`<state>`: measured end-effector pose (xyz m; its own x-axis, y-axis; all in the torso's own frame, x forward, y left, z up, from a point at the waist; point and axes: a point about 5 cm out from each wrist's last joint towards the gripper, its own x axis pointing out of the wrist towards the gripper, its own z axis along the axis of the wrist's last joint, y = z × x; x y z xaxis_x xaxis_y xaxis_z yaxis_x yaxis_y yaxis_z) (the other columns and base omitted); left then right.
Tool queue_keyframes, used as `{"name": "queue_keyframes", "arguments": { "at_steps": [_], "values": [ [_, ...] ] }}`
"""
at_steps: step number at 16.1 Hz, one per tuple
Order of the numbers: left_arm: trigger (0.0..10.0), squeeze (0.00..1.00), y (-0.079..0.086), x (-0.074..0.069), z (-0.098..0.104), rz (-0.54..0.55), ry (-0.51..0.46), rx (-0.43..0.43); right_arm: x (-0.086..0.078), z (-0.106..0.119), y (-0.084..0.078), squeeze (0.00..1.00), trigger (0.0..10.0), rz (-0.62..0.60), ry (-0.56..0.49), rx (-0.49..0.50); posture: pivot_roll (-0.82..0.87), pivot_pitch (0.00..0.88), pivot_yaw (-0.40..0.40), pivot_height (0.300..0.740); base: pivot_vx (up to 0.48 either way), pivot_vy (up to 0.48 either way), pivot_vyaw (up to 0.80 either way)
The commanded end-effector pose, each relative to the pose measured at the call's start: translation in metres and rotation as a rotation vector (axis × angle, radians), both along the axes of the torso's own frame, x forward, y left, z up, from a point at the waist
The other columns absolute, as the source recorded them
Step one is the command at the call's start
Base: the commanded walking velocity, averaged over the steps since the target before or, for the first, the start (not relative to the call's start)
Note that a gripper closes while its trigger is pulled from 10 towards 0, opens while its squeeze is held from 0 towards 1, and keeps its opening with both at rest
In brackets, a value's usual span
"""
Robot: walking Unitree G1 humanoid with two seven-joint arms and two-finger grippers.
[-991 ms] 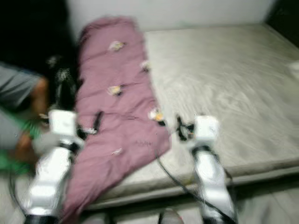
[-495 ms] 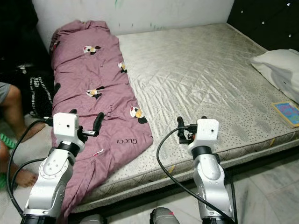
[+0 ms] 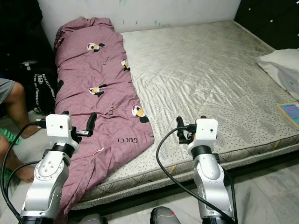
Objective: Clean up the room
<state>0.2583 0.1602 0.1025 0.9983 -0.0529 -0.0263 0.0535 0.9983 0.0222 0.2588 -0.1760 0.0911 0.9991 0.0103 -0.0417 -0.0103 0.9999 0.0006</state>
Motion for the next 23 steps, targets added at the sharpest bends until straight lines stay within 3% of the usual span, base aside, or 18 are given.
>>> {"name": "queue_keyframes", "arguments": {
  "at_steps": [1,8,19,23],
  "values": [
    [10.0,0.0,0.002,0.0,0.003,0.009,-0.008,0.003,-0.001,0.002,0.002,0.0,10.0,0.014,-0.002,-0.002,-0.01,0.084,0.015,0.706,0.0,0.0,0.0],
    [10.0,0.0,0.001,0.0,0.001,-0.001,0.003,0.002,-0.001,0.002,0.002,0.0,10.0,0.018,-0.003,0.002,-0.01,0.087,0.013,0.626,0.0,0.0,0.0],
    [10.0,0.0,0.001,0.004,0.005,0.028,-0.009,0.01,-0.001,0.001,0.002,0.0,10.0,0.034,0.004,0.004,-0.01,0.085,0.008,0.626,0.0,0.0,0.0],
    [10.0,0.0,0.013,0.002,0.001,0.105,0.02,-0.002,-0.001,0.001,0.003,0.0,10.0,0.041,0.006,0.008,-0.01,0.093,0.007,0.626,0.0,0.0,0.0]
  ]
}}
